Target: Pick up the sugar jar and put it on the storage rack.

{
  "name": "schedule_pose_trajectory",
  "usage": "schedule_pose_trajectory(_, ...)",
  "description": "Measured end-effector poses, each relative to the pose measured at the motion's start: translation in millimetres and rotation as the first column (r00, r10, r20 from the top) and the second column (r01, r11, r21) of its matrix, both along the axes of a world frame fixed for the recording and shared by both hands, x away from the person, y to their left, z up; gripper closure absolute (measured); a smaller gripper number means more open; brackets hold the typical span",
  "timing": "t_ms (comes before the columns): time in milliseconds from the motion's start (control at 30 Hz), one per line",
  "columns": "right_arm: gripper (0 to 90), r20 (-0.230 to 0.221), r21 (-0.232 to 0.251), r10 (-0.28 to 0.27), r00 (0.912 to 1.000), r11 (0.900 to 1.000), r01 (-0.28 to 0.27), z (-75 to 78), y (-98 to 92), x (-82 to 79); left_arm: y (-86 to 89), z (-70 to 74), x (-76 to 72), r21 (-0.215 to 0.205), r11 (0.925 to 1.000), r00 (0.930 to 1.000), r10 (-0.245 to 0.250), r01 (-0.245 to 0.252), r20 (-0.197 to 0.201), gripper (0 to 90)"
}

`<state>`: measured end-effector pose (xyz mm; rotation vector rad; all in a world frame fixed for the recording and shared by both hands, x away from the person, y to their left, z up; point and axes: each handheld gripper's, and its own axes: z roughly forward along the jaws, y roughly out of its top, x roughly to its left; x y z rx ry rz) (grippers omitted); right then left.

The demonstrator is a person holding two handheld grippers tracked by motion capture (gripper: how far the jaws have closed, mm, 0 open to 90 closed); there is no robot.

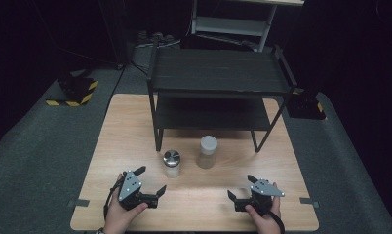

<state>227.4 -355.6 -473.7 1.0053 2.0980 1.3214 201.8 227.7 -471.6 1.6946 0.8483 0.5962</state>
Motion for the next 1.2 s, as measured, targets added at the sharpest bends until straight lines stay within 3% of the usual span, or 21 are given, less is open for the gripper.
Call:
schedule_pose_trajectory(300,0.6,0.001,0.002,0.001,1.0000,1.000,-0.001,-0.2,-0.4,-0.2,-8.5,2.2,11.2,0.023,0.9997,1.0000,-0.002,0.002,-0.002,0.6)
schedule_pose_trajectory(333,0.6,0.002,0.000,0.003,1.0000,1.000,-0.003,-0.2,-0.2,-0.2,-12.9,3.7,15.1,0.049,0.9988,1.0000,-0.002,0.002,-0.005,0.6)
schedule_pose_trajectory(400,0.6,0.005,-0.004,0.006,1.0000,1.000,-0.006,-0.2,0.0,-0.2,-14.3,4.0,17.6,0.058,0.9983,0.9999,-0.008,0.008,-0.006,0.6)
schedule_pose_trajectory(667,0.7,-0.002,-0.016,0.011,0.9999,1.000,-0.011,1.4,0.8,0.7,-28.8,4.6,33.7,0.059,0.9983,0.9999,-0.007,0.007,-0.014,0.6)
schedule_pose_trajectory(967,0.7,-0.001,-0.036,0.004,1.0000,0.999,-0.004,3.0,0.2,0.1,-37.8,3.9,48.9,0.031,0.9995,0.9998,0.009,-0.009,-0.018,1.4)
schedule_pose_trajectory(1067,0.7,-0.002,-0.035,-0.004,1.0000,0.999,0.004,3.0,-0.9,-0.6,-40.5,3.2,53.3,0.021,0.9997,0.9995,0.016,-0.015,-0.027,3.6)
schedule_pose_trajectory(1200,0.7,0.001,-0.033,-0.003,1.0000,0.999,0.003,2.6,-1.6,-1.1,-46.1,3.1,58.4,0.041,0.9989,0.9995,0.023,-0.022,-0.023,9.4)
